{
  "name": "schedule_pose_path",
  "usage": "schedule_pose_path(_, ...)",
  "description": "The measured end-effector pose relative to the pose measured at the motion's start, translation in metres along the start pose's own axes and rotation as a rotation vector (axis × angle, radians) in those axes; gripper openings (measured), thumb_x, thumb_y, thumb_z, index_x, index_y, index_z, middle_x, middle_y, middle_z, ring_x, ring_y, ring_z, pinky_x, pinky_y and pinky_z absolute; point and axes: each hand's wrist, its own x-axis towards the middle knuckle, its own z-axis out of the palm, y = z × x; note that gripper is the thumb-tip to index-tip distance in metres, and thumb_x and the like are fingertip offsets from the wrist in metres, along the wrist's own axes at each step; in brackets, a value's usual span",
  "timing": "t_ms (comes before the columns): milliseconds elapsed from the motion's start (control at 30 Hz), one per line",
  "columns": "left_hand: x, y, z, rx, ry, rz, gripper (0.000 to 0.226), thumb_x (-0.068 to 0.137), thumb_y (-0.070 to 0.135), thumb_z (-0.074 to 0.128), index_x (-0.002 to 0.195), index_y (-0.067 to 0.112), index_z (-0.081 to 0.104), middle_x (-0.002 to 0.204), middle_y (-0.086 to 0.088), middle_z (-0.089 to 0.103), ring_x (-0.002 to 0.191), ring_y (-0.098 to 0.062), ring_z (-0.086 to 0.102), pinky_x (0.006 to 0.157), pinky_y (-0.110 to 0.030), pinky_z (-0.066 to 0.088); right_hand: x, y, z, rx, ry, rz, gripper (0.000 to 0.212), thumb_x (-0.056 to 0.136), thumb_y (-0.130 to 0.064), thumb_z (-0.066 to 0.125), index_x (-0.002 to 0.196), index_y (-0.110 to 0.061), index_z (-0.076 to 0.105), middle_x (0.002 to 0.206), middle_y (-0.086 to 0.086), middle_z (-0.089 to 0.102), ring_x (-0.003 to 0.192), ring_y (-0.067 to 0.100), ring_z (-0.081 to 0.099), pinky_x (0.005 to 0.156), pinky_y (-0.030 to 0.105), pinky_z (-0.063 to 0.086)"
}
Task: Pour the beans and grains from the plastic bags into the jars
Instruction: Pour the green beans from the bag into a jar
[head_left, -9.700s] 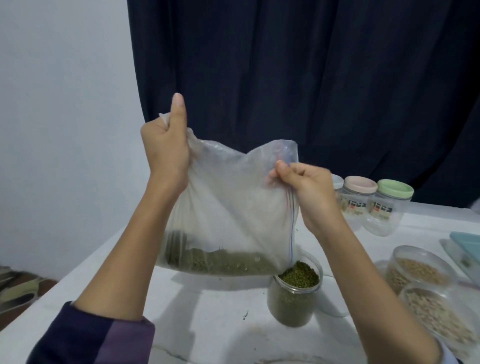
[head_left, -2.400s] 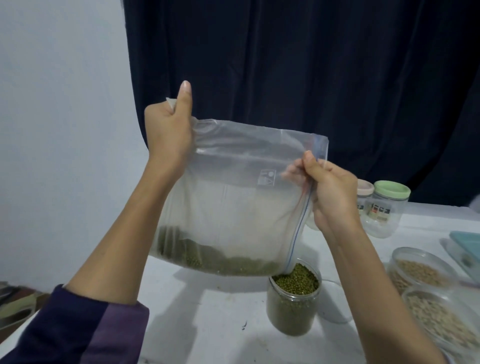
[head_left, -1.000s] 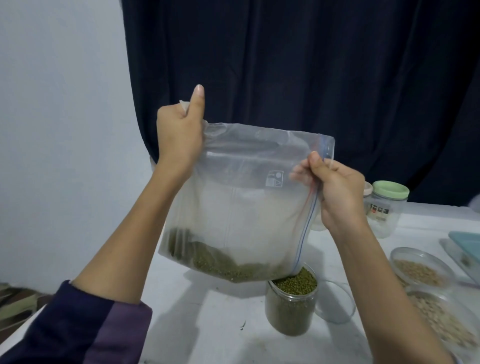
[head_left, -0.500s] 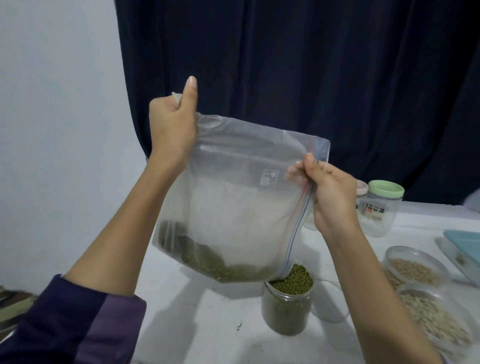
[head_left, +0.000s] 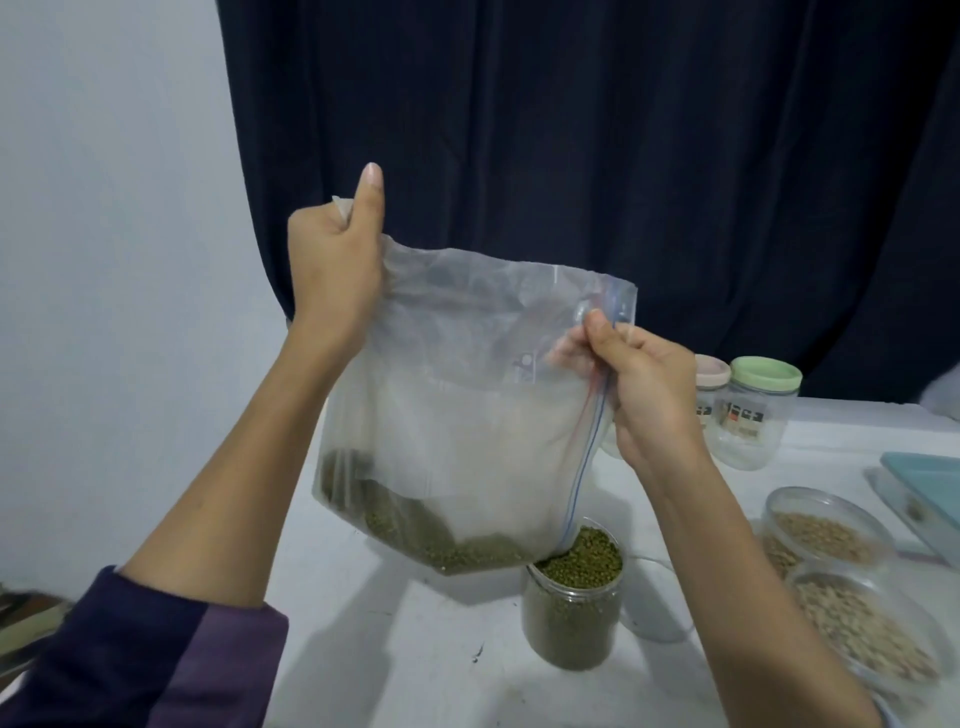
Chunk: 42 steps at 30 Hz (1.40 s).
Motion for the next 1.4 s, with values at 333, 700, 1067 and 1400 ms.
schedule_pose_path(333, 0.000, 0.000, 0.005, 0.015, -0.011, 0.013, 0.058, 0.097, 0.036, 0.050, 0.053, 0.020, 0.016, 0.038, 0.012, 0.017, 0.042, -0.007, 0.016, 0.045, -0.024, 0.016, -0.001, 0.002, -0.004, 0.032, 0.012, 0.022, 0.025, 0.092, -0.008, 0.060, 0.068, -0.004, 0.065, 0.061, 0.001, 0.066, 0.060, 0.011, 0.066, 0.066, 0.021, 0.056)
schedule_pose_path(700, 0.001, 0.005, 0.004, 0.012, -0.004, 0.032, 0.058, 0.098, 0.034, 0.049, 0.053, 0.020, 0.016, 0.036, 0.013, 0.018, 0.039, -0.007, 0.017, 0.043, -0.019, 0.017, 0.001, 0.000, -0.002, 0.006, 0.002, 0.030, 0.024, 0.092, -0.010, 0.061, 0.069, -0.005, 0.065, 0.063, 0.003, 0.068, 0.062, 0.014, 0.067, 0.069, 0.024, 0.055)
schedule_pose_path(1067, 0.004, 0.003, 0.000, 0.007, 0.006, 0.037, 0.058, 0.098, 0.035, 0.050, 0.053, 0.020, 0.016, 0.036, 0.013, 0.018, 0.040, -0.007, 0.016, 0.043, -0.020, 0.016, 0.004, -0.004, 0.001, -0.027, 0.010, 0.023, 0.024, 0.092, -0.010, 0.061, 0.070, -0.003, 0.065, 0.062, 0.002, 0.068, 0.061, 0.015, 0.068, 0.069, 0.022, 0.055)
schedule_pose_path(1400, 0.003, -0.001, -0.004, -0.009, 0.039, 0.037, 0.058, 0.098, 0.033, 0.049, 0.053, 0.019, 0.016, 0.036, 0.013, 0.018, 0.039, -0.006, 0.017, 0.042, -0.018, 0.017, 0.009, -0.008, 0.005, -0.086, 0.005, -0.002, 0.024, 0.092, -0.010, 0.061, 0.069, -0.004, 0.065, 0.061, 0.003, 0.068, 0.059, 0.015, 0.068, 0.072, 0.024, 0.056)
